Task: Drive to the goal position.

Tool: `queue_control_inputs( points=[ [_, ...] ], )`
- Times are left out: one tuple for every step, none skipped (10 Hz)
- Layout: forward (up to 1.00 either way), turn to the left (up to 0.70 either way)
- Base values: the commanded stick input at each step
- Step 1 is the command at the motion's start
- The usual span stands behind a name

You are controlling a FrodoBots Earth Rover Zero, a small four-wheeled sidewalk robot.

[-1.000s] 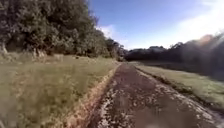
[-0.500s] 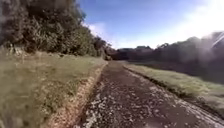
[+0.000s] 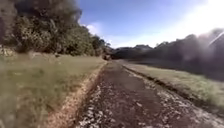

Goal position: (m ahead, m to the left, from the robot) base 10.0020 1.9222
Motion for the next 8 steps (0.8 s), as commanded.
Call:
queue_control_inputs(
  points=[
    [0.85,0.00],
    [0.85,0.00],
    [0.85,0.00],
    [0.85,0.00],
    [0.85,0.00],
    [0.85,0.00],
    [0.85,0.00],
    [0.85,0.00]
  ],
)
